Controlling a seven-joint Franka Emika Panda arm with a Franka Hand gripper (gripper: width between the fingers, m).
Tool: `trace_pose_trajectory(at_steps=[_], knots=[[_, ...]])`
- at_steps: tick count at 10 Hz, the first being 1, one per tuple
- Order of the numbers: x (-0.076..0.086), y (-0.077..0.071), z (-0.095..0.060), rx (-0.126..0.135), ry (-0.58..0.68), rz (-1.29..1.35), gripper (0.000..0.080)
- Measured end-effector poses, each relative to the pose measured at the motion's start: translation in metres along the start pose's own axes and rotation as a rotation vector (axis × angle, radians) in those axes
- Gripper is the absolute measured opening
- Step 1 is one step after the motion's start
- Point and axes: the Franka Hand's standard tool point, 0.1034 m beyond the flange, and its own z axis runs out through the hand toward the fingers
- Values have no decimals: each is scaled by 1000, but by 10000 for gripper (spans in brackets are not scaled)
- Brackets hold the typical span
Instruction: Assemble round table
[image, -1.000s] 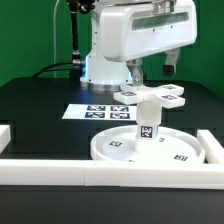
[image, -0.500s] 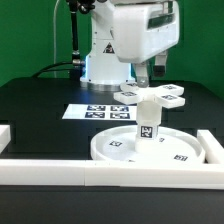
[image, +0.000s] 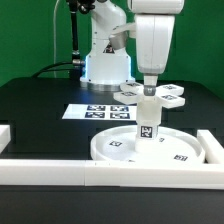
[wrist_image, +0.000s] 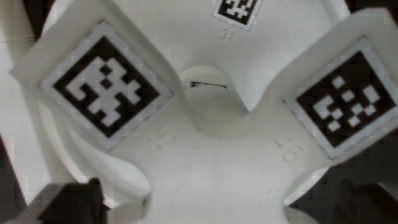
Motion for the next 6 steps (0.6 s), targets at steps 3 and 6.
trace_pose_trajectory(at_steps=[3,6], knots=[[1,0,4,5,-1,24,649],[0,-1,9,14,-4,26,649]])
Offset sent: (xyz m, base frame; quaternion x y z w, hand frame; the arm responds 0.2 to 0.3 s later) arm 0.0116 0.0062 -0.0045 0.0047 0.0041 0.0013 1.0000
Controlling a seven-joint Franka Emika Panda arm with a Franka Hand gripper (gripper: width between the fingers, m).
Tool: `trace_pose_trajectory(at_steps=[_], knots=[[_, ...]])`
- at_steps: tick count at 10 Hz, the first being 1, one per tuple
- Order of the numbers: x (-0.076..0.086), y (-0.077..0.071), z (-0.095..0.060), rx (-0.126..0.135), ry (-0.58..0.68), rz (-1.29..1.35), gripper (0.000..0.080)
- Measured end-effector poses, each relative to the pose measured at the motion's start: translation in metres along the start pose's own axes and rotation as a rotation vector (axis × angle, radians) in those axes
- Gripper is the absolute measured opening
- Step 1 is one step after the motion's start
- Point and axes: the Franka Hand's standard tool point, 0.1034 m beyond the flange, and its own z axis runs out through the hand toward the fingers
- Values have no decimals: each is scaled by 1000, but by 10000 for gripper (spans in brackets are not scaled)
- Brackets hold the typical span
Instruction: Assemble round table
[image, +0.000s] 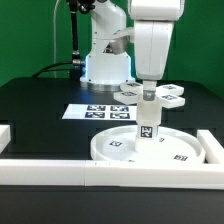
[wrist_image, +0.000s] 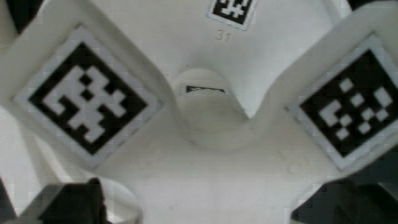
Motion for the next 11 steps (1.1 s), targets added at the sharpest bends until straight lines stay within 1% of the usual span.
trace_pose_trajectory(at_steps=[4,5,6,7,10,11], knots=[[-1,-1,2,4,-2,-1,649],[-1,-1,2,4,-3,-1,528],[-2,-1,3,5,-3,0,528],[-2,-1,3,5,-3,11,442],[-2,-1,3,5,-3,44,442],[-2,-1,3,5,-3,128,442]])
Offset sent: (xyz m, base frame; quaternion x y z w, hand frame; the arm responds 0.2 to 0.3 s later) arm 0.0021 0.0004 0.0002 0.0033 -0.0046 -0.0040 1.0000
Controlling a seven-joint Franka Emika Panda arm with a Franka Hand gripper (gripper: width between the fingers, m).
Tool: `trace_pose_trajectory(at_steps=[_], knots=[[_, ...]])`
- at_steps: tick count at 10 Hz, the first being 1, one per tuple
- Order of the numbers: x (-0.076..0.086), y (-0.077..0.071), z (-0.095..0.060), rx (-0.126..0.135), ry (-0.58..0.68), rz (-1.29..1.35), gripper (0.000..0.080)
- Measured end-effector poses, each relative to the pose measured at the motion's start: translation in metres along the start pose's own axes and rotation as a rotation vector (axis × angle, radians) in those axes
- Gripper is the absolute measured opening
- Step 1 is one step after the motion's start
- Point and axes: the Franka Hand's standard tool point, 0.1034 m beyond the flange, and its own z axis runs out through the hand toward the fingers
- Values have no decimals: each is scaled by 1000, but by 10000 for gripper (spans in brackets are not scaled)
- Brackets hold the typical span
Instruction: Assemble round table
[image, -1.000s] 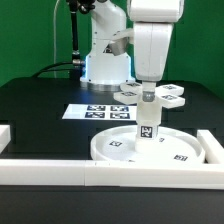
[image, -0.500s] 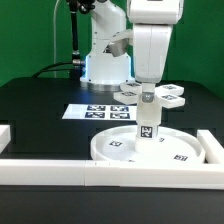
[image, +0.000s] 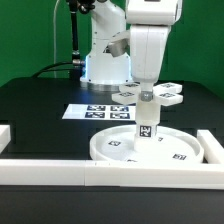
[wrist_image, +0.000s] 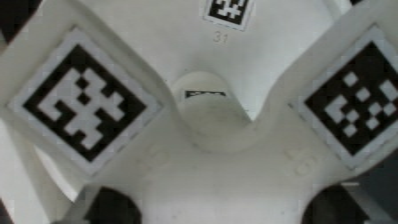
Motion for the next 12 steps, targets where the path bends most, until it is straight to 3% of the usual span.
trace_pose_trajectory(at_steps=[5,10,12], knots=[[2,-1,1,0,3,528,443],[-1,-1,2,47,38,1130,445],[0,-1,2,43,43,1272,445]])
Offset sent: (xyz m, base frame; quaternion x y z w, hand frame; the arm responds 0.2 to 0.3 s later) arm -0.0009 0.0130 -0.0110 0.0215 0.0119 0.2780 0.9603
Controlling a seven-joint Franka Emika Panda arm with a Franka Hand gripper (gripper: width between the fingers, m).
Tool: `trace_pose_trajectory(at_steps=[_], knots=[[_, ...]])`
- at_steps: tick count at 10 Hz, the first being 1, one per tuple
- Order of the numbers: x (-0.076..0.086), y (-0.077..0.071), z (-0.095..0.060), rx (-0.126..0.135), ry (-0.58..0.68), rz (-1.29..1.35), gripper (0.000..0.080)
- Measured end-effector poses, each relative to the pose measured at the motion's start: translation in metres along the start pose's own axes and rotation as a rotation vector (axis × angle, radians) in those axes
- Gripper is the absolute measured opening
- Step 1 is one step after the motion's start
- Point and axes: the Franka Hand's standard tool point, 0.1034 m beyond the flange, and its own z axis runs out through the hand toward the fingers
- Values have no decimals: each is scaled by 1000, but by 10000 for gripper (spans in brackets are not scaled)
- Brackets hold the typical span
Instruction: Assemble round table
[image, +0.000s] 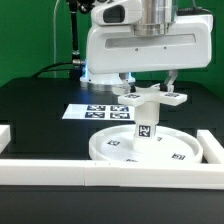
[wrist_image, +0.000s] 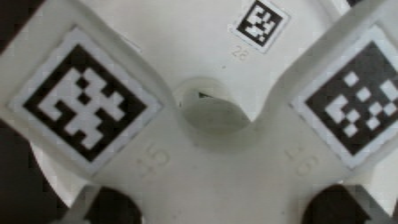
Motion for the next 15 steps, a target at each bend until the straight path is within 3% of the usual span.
trace_pose_trajectory(at_steps=[6,13,15], knots=[[0,-4,1,13,-3,370,445],[3,-3,2,78,13,1110,445],[4,-3,2,108,21,1354,445]])
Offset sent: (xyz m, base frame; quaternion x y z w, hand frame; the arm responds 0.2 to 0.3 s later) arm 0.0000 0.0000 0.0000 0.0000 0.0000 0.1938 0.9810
